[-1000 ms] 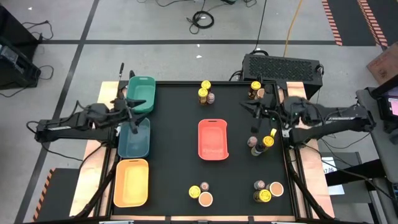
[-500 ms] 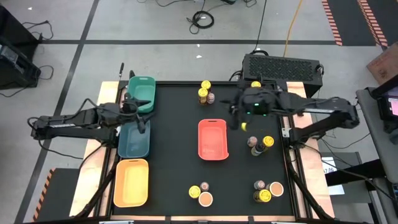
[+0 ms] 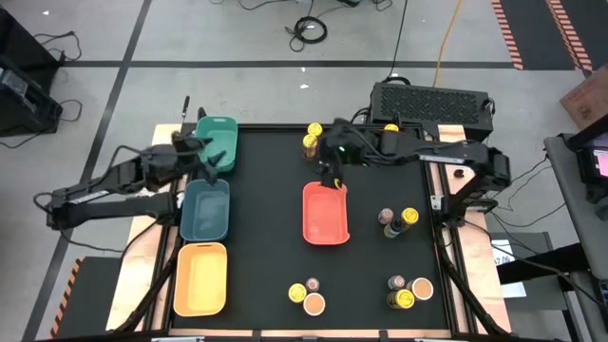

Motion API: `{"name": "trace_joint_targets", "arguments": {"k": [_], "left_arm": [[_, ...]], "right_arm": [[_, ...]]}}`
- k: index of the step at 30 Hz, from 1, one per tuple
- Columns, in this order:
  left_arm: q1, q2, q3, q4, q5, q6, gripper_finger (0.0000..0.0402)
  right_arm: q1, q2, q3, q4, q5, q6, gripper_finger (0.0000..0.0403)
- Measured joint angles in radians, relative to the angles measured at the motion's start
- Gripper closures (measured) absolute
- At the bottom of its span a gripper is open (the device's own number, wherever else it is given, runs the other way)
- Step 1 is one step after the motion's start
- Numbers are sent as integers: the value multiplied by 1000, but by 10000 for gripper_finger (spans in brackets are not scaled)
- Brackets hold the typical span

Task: Sort spices by type
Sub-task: Put the yellow seasoning can in the orange bin

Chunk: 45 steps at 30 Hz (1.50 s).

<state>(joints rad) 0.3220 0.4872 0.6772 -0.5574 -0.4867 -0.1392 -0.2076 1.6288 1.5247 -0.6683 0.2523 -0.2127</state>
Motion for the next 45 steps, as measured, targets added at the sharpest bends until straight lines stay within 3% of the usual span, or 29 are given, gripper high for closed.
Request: {"name": "trace_joint_targets", "arguments": {"k": [5, 9, 14, 22, 27, 45], "left_arm": [[98, -18, 86, -105, -119, -28, 116], [131, -31, 76, -201, -107, -42, 116], [129, -71, -14, -198, -91, -61, 116], [129, -175, -5, -185, -57, -49, 116], [129, -227, -5, -185, -41, -38, 116], [129, -240, -23, -168, -40, -31, 116]], "right_arm": [[-106, 131, 153, -99, -153, -56, 52], [-185, 204, 229, -116, -256, -136, 51], [-234, 248, 238, -92, -254, -241, 51], [-279, 313, 239, -100, -362, -260, 51], [-304, 355, 239, -86, -364, -255, 51], [-315, 454, 238, -20, -378, -223, 51]]}}
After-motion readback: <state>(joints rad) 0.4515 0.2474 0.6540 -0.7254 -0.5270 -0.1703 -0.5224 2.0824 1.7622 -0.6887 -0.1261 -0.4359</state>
